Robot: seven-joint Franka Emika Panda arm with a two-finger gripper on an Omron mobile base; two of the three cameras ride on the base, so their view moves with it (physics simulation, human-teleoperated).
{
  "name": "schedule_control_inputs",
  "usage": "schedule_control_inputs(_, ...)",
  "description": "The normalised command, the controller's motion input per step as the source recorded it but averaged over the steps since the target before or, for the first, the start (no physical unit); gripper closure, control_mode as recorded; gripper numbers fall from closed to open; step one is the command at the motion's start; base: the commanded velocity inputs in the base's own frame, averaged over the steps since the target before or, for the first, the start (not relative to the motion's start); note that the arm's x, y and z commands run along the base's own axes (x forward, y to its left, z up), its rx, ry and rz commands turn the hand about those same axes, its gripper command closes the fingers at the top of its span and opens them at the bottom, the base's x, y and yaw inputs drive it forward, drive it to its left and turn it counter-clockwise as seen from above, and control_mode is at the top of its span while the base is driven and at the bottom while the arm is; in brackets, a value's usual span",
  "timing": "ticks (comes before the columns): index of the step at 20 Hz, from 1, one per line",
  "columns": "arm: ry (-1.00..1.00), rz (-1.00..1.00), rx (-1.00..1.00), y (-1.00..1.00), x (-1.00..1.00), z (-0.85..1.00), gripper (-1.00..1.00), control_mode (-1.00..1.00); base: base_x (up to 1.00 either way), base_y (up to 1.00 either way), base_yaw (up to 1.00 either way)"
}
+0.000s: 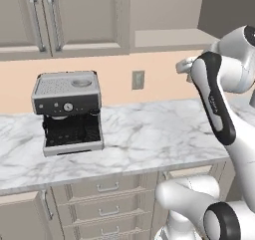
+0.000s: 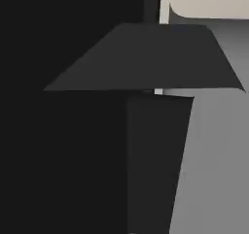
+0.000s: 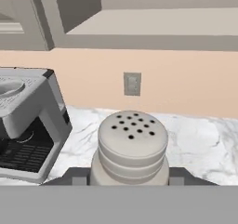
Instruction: Move the mustard and shaker from the cabinet to the dining counter.
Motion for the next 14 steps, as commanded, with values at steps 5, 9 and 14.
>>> schedule_control_inputs(5,0.00,0.00,0.00,0.00,0.00,0.00,1.00,1.00,-0.12,0.94,0.68)
schedule_control_inputs(9,0.00,0.00,0.00,0.00,0.00,0.00,1.00,1.00,-0.19,0.25,0.99)
schedule_control_inputs(14,0.00,0.00,0.00,0.00,0.00,0.00,1.00,1.00,-0.18,0.00,1.00)
